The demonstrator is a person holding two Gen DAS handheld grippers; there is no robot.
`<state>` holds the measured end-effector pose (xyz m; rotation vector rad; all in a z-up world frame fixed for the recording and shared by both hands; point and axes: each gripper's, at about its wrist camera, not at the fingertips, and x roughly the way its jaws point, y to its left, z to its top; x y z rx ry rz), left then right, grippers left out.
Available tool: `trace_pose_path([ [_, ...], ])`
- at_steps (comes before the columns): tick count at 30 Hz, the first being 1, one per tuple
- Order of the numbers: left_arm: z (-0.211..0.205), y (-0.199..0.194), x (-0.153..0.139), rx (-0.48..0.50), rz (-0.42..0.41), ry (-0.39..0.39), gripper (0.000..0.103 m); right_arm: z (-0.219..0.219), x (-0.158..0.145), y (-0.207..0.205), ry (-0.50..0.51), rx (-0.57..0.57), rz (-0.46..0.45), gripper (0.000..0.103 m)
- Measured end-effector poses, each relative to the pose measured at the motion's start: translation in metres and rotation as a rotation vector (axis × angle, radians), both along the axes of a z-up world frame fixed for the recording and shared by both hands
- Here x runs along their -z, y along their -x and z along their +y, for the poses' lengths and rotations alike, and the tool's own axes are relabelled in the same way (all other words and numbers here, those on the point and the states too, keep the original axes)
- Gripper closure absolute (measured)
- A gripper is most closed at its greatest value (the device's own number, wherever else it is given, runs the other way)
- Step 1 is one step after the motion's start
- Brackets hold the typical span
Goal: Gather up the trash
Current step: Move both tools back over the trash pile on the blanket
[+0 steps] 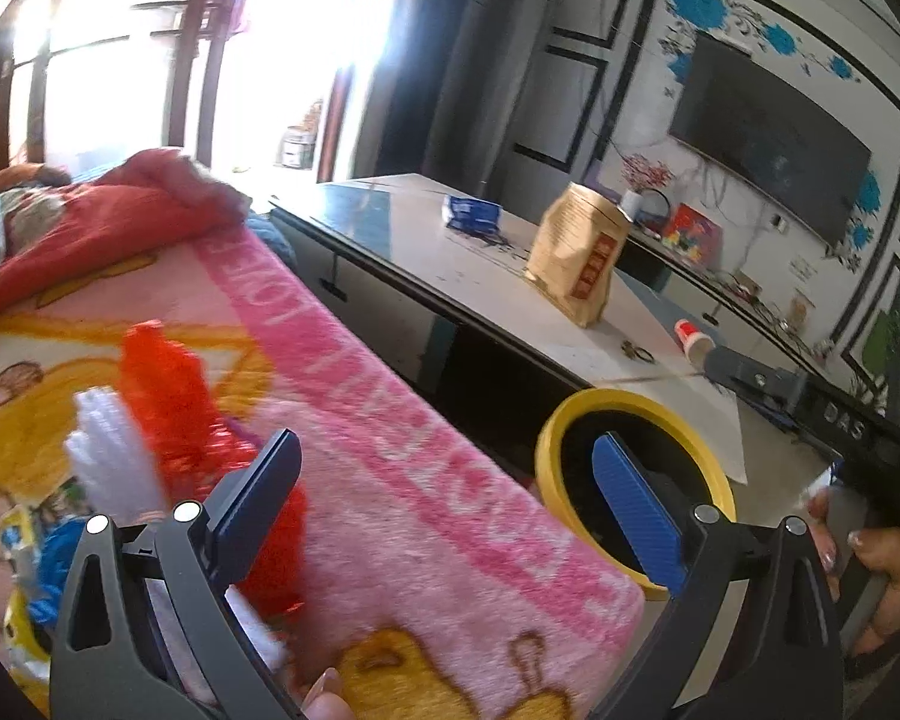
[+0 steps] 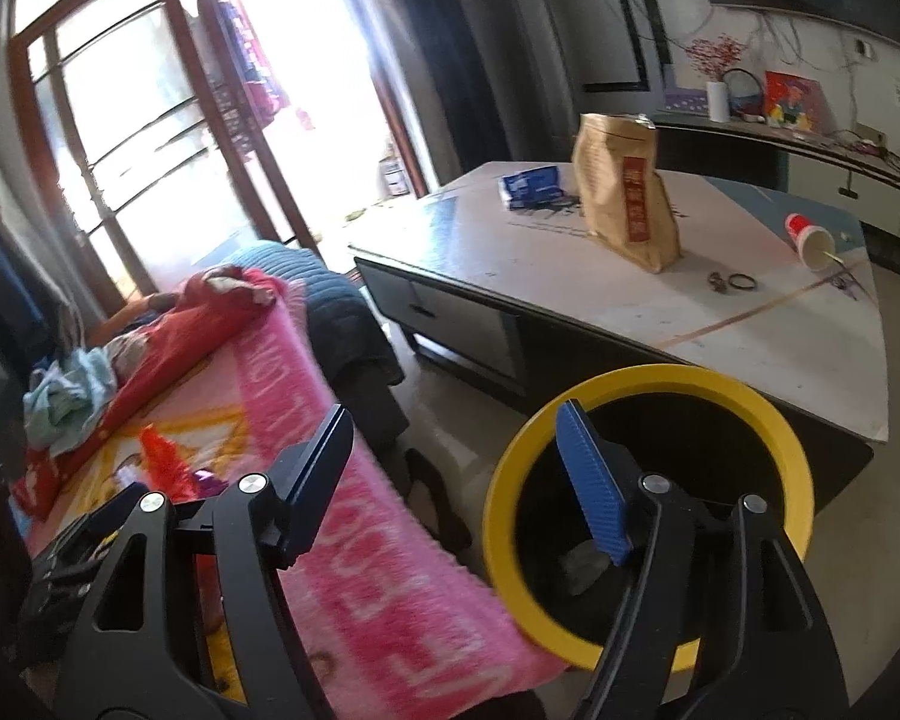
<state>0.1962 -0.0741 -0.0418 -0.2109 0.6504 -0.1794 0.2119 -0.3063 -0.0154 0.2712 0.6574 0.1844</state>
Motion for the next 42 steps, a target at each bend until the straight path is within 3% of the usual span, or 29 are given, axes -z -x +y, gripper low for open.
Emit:
trace_pose_path([
  [13,0.049,0.023,-0.017,-0.132,-0.056,-0.02,0.008,0.066,-0.009,0.023,0.034,-0.169,-0.017,0.04],
  [42,0.149,0.064,-0.03,-0.335,-0.085,-0.043,0.008,0.175,-0.003,0.071,0.111,-0.449,-0.028,0.04],
])
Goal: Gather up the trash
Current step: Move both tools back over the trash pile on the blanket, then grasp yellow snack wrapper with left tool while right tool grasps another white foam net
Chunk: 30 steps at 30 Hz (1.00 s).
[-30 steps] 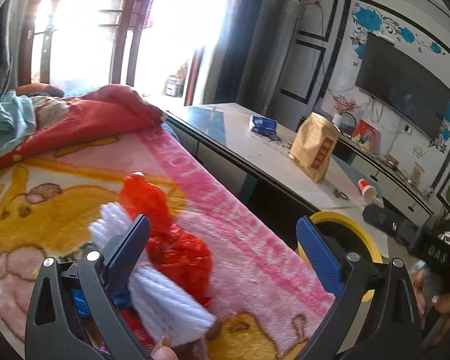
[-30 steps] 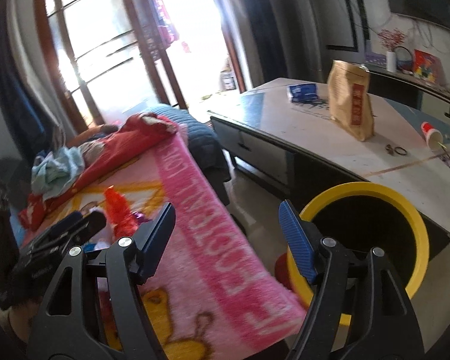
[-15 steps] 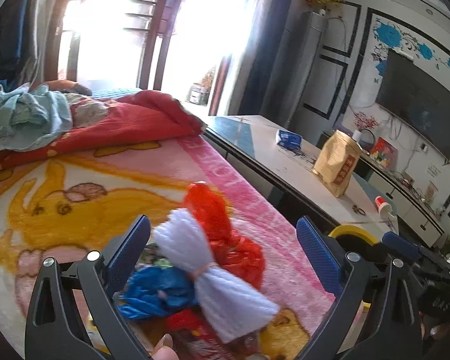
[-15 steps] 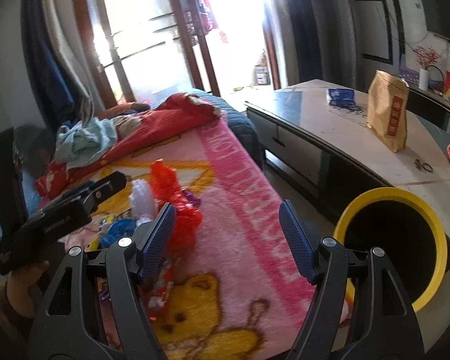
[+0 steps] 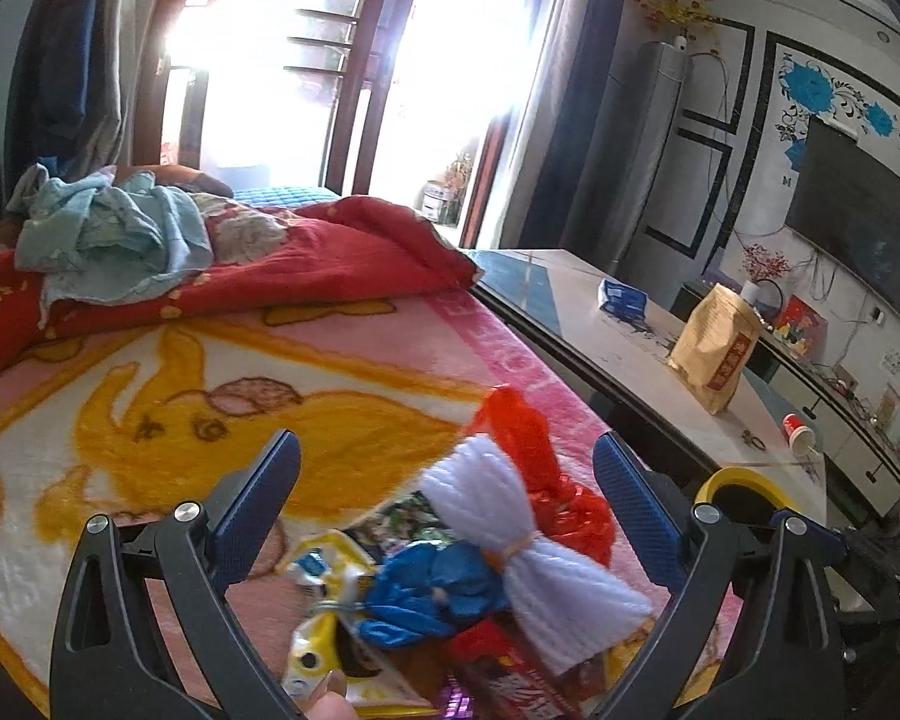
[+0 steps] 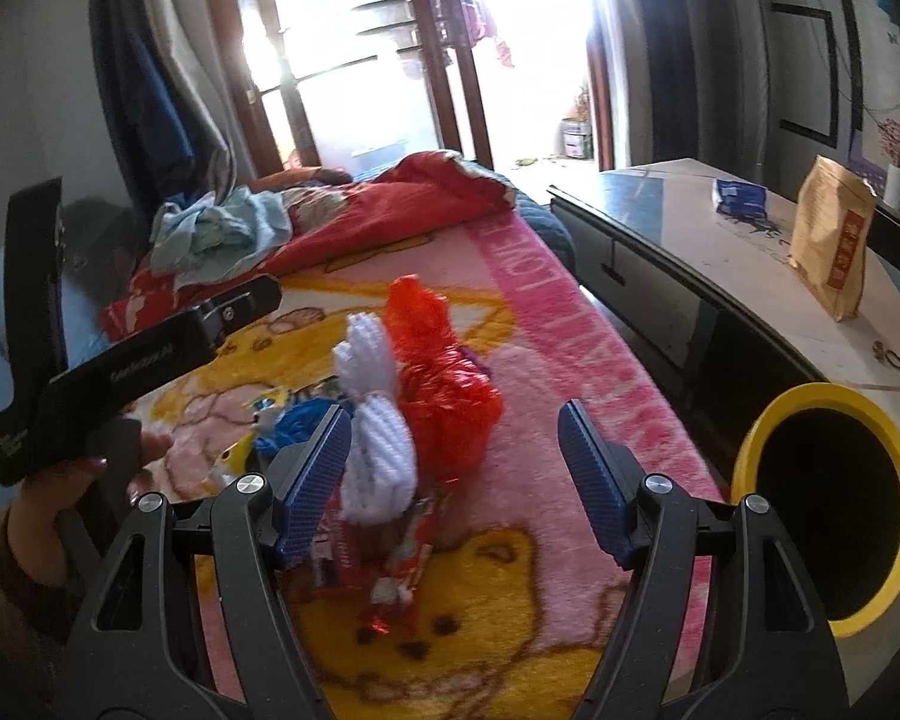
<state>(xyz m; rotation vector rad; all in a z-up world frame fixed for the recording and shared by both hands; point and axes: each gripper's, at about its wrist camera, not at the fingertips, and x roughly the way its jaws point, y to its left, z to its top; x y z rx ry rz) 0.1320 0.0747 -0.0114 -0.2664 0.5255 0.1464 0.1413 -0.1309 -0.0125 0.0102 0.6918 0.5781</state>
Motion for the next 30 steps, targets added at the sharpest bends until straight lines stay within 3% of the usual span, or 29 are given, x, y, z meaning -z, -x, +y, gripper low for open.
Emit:
trace_pose_path([
  [17,0.04,0.026,0.028,-0.048,0.099,-0.03,0.008,0.039,0.025,-0.002,0.088,-0.079,0.034,0.04],
  [19,0.044,0.031,0.033,-0.048,0.117,-0.022,0.008,0.041,0.028,-0.004,0.091,-0.082,0.045,0.045],
  [24,0.054,0.04,0.052,-0.035,0.178,0.056,0.008,0.047,0.035,-0.009,0.108,-0.097,0.057,0.05],
  [30,0.058,0.046,0.078,-0.002,0.253,0.135,0.009,0.054,0.044,-0.012,0.126,-0.118,0.073,0.065],
])
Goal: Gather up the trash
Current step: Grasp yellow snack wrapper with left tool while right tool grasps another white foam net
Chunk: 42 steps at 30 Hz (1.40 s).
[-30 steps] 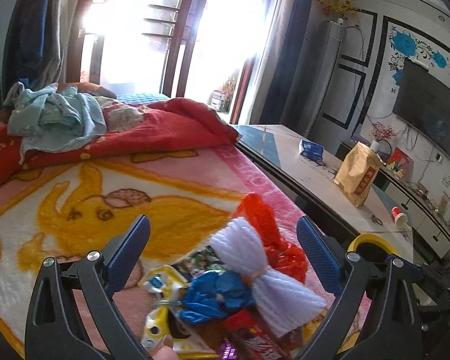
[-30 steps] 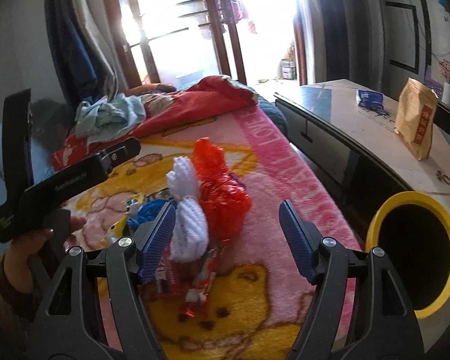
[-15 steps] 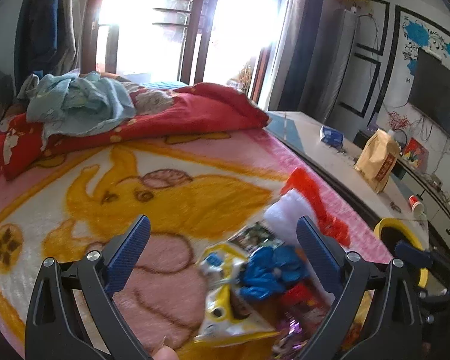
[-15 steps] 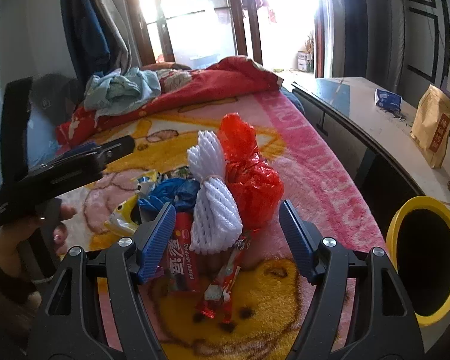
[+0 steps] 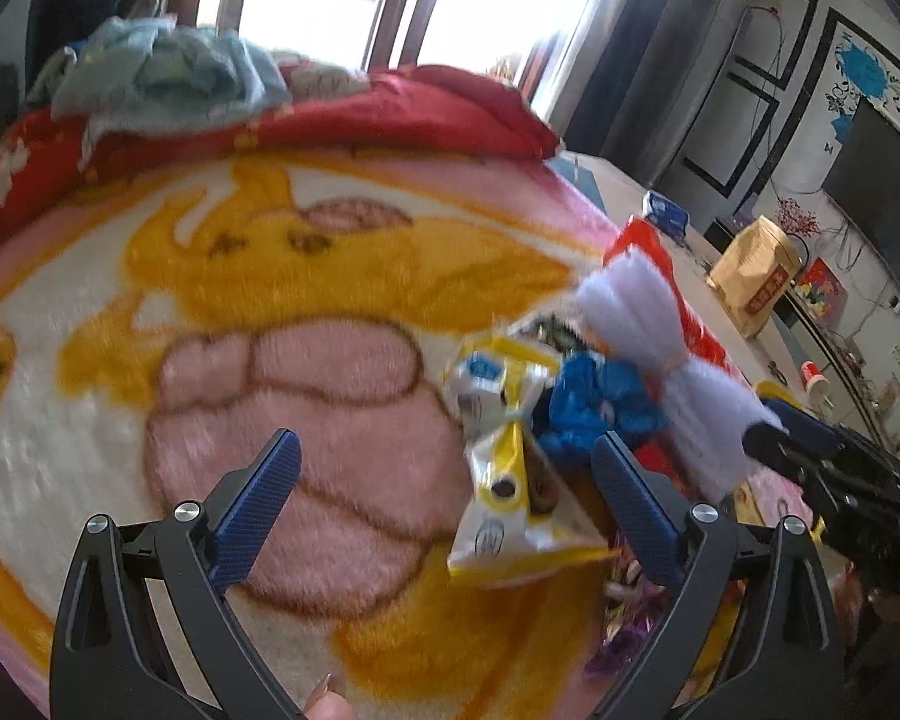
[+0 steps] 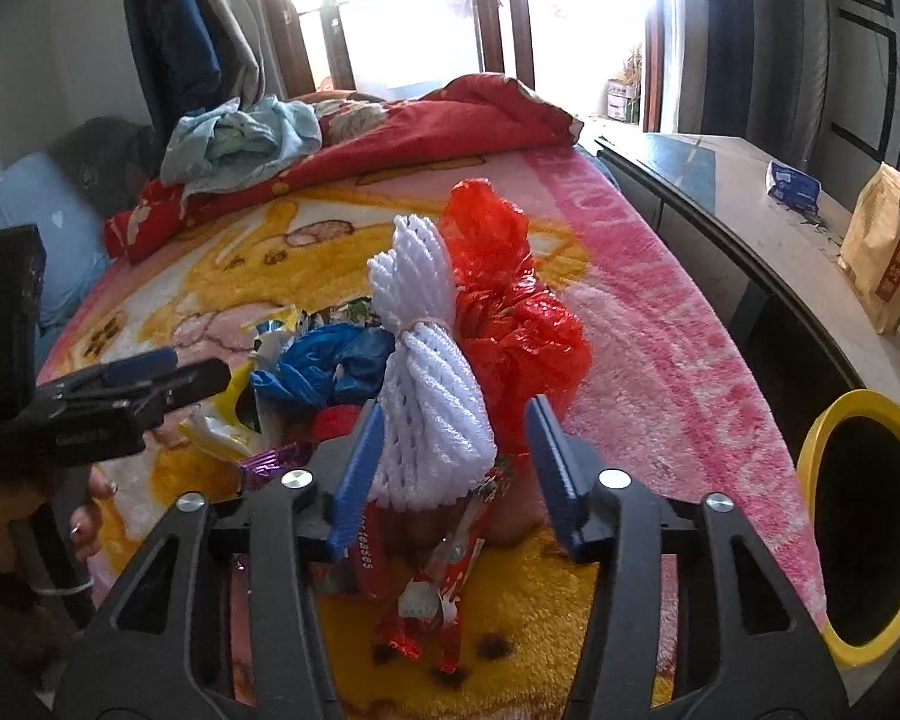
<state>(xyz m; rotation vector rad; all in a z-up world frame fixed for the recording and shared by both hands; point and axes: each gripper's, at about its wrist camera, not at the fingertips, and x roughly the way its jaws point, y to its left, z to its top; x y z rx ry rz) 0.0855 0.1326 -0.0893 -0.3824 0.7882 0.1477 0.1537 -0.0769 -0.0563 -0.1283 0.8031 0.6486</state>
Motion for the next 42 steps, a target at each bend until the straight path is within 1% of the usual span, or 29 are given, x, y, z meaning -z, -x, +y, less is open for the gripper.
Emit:
trace_pose_path([
  [1,0.0,0.001,0.002,0.003,0.005,0.01,0.01,0.001,0.001,0.0,0.001,-0.002,0.002,0.068],
  [2,0.0,0.002,0.005,0.008,0.01,0.021,0.013,0.001,0.002,0.0,0.004,-0.003,0.004,0.069],
  [4,-0.002,0.003,0.01,0.024,0.022,0.037,0.02,0.001,0.004,0.0,0.005,-0.004,0.005,0.078],
  [6,-0.005,0.003,0.015,0.038,0.033,0.063,0.024,0.001,0.005,0.0,0.005,-0.005,0.007,0.084],
  [7,-0.006,0.002,0.018,0.042,0.039,0.082,0.029,0.0,0.005,0.0,0.005,-0.005,0.007,0.086],
  [9,-0.008,0.001,0.021,0.045,0.043,0.087,0.034,-0.001,0.005,-0.001,0.004,-0.006,0.007,0.088],
  [11,-0.011,0.001,0.021,0.054,0.042,0.077,0.045,-0.002,0.005,-0.001,0.001,-0.006,0.009,0.09],
  [12,-0.012,0.0,0.021,0.059,0.042,0.078,0.049,-0.002,0.005,-0.001,0.002,-0.008,0.007,0.09],
  [13,-0.013,-0.001,0.022,0.061,0.042,0.079,0.054,-0.002,0.004,-0.001,0.003,-0.01,0.006,0.091],
  [14,-0.014,-0.001,0.022,0.067,0.043,0.08,0.062,-0.002,0.004,-0.001,0.002,-0.011,0.003,0.091],
  [15,-0.016,-0.002,0.023,0.071,0.045,0.078,0.067,-0.002,0.003,-0.001,0.0,-0.012,0.004,0.091],
  [17,-0.015,-0.002,0.022,0.071,0.044,0.072,0.073,-0.001,0.003,0.0,0.0,-0.015,0.002,0.091],
  [20,-0.013,0.0,0.017,0.066,0.024,0.081,0.078,-0.002,0.002,0.001,-0.011,-0.016,0.002,0.093],
  [24,-0.012,0.005,-0.004,0.059,-0.044,0.037,0.08,-0.004,-0.004,0.002,-0.031,-0.018,-0.008,0.093],
  [29,-0.01,0.011,-0.028,0.048,-0.112,0.008,0.086,-0.011,-0.017,0.002,-0.062,-0.02,-0.031,0.093],
  [35,-0.016,0.015,-0.052,0.055,-0.178,-0.01,0.088,-0.021,-0.029,0.001,-0.09,-0.007,-0.051,0.093],
  [42,-0.036,0.011,-0.075,0.108,-0.238,-0.034,0.09,-0.036,-0.043,-0.001,-0.117,0.021,-0.076,0.093],
])
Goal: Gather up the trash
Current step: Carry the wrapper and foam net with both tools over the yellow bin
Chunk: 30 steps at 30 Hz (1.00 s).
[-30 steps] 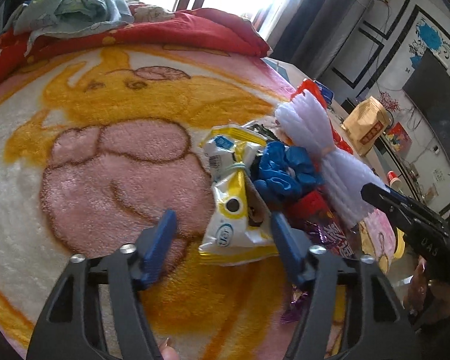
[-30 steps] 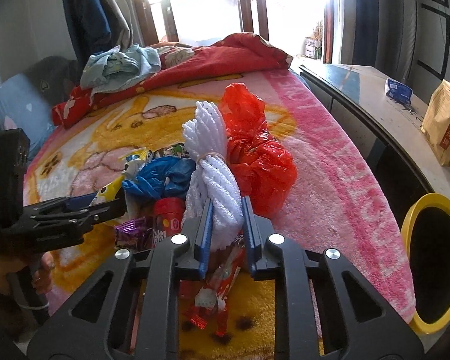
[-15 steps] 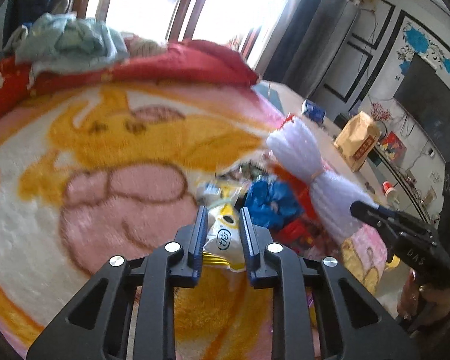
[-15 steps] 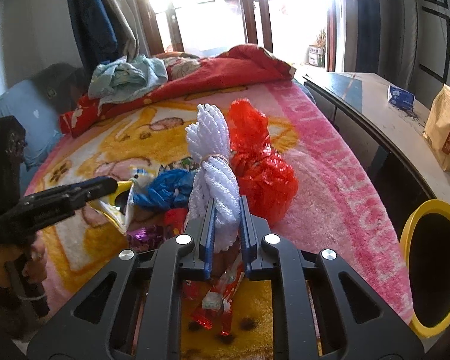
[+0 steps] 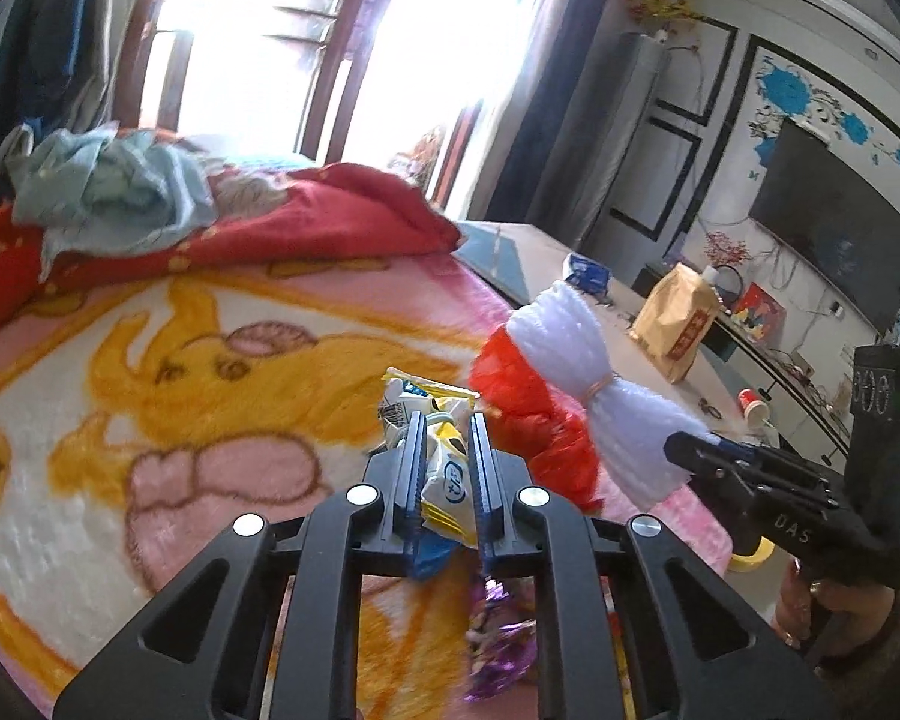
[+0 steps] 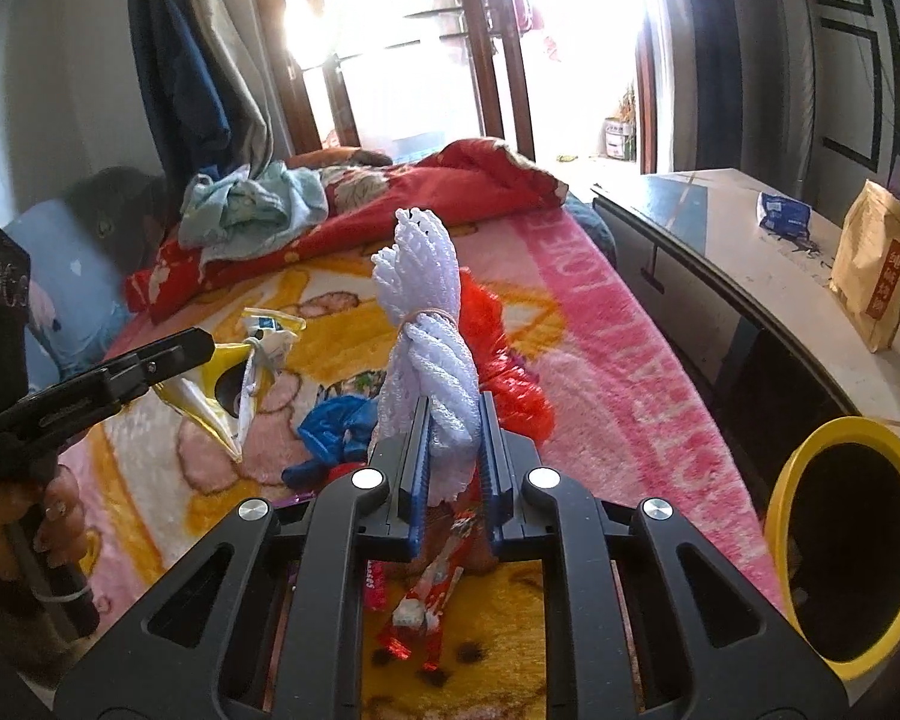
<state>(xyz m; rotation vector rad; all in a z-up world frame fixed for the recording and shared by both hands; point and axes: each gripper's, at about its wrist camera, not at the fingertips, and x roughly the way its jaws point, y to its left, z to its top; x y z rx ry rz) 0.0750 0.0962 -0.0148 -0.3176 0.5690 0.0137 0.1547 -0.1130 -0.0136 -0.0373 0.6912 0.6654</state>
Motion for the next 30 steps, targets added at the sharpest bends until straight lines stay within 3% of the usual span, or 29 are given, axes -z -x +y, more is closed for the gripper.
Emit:
trace_pose_path([
  [11,-0.044,-0.022,-0.018,0.106,-0.047,-0.031,0.091,-0.035,-0.016,-0.009,-0.041,0.083,-0.027,0.093],
  [30,-0.104,-0.055,-0.017,0.237,-0.045,-0.047,0.092,-0.097,-0.019,-0.025,-0.073,0.237,-0.012,0.093],
])
